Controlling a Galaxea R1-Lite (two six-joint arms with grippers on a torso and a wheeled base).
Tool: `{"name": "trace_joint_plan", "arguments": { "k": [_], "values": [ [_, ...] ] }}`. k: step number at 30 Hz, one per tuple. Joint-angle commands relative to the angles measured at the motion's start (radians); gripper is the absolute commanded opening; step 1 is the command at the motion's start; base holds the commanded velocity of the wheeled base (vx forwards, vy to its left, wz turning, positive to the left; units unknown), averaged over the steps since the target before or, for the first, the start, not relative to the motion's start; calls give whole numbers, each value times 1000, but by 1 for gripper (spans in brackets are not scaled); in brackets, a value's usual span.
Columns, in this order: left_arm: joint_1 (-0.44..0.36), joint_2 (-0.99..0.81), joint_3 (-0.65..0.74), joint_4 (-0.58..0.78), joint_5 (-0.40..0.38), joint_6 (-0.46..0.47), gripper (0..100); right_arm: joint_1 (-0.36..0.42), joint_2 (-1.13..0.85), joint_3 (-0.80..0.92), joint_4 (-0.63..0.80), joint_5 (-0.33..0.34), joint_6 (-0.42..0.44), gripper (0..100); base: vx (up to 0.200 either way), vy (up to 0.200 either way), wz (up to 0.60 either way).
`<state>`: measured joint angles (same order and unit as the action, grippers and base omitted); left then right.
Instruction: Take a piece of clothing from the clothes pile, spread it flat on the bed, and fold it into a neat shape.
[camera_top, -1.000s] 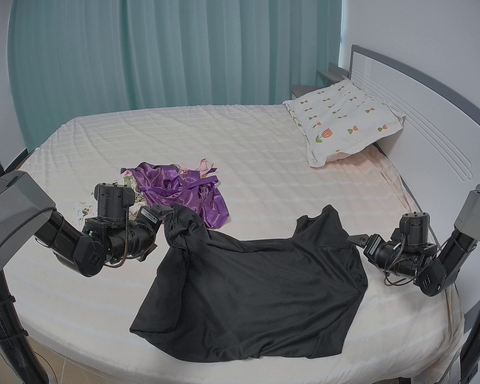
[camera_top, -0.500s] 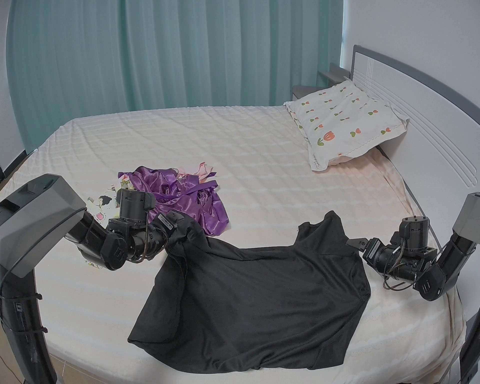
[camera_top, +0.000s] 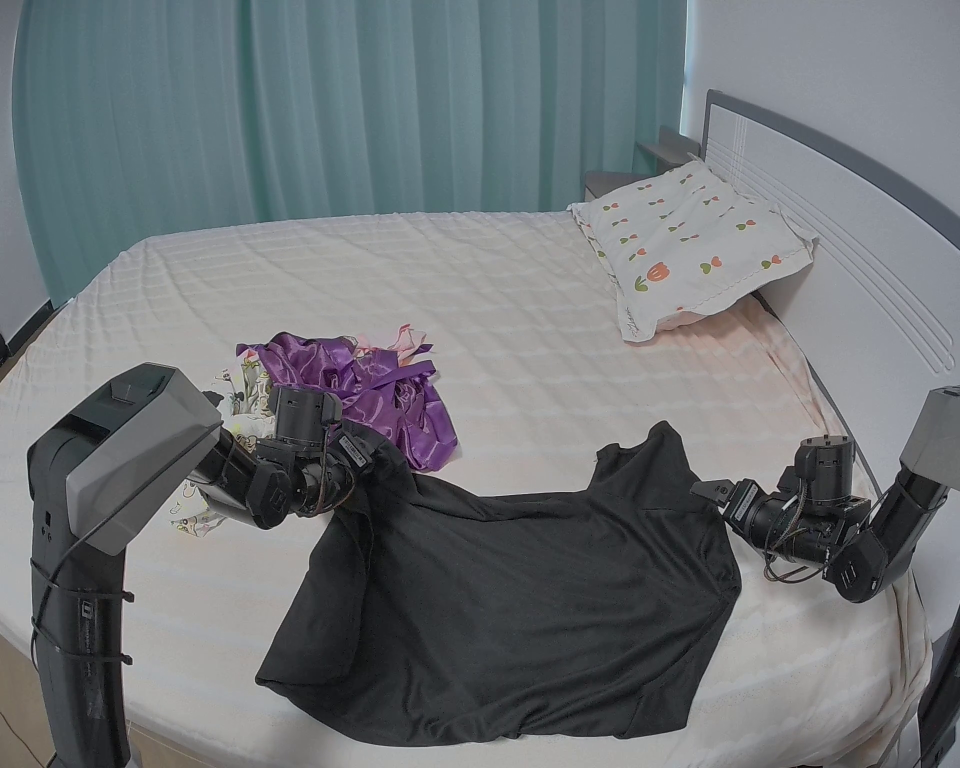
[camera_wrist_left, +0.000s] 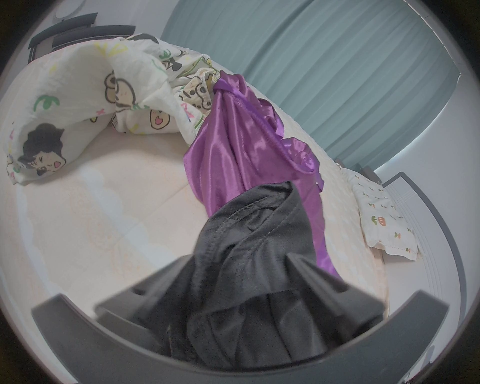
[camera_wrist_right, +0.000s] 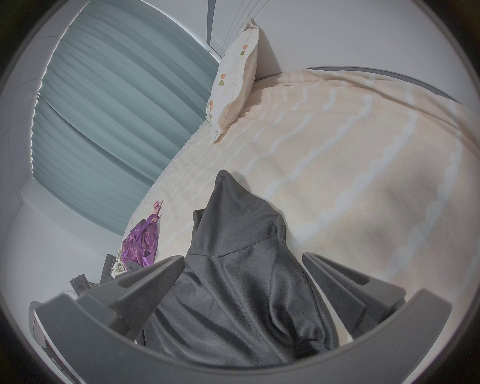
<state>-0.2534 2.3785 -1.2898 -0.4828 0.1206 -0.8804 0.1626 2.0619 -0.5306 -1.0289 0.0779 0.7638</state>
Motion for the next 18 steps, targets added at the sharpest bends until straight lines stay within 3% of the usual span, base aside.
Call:
{"name": "trace_joint_plan", "arguments": {
  "k": [1,6,8,10,11,18],
  "values": [
    [10,57,-72,10,19,-2,0,-5,32,-31,0,3,-3,100,0,0,0],
    [31,51,-86,26,45,-8,0,-11,109,-173,52,14,-14,100,0,0,0],
    [49,50,-86,26,80,-6,0,-14,179,-308,145,13,-51,100,0,0,0],
    [51,50,-86,26,82,-6,0,-14,182,-316,150,13,-52,100,0,0,0],
    [66,33,-75,29,86,-6,0,-21,247,-436,205,13,-60,100,0,0,0],
    [77,5,-28,39,86,-8,0,-21,446,-735,276,17,-81,100,0,0,0]
  ]
}}
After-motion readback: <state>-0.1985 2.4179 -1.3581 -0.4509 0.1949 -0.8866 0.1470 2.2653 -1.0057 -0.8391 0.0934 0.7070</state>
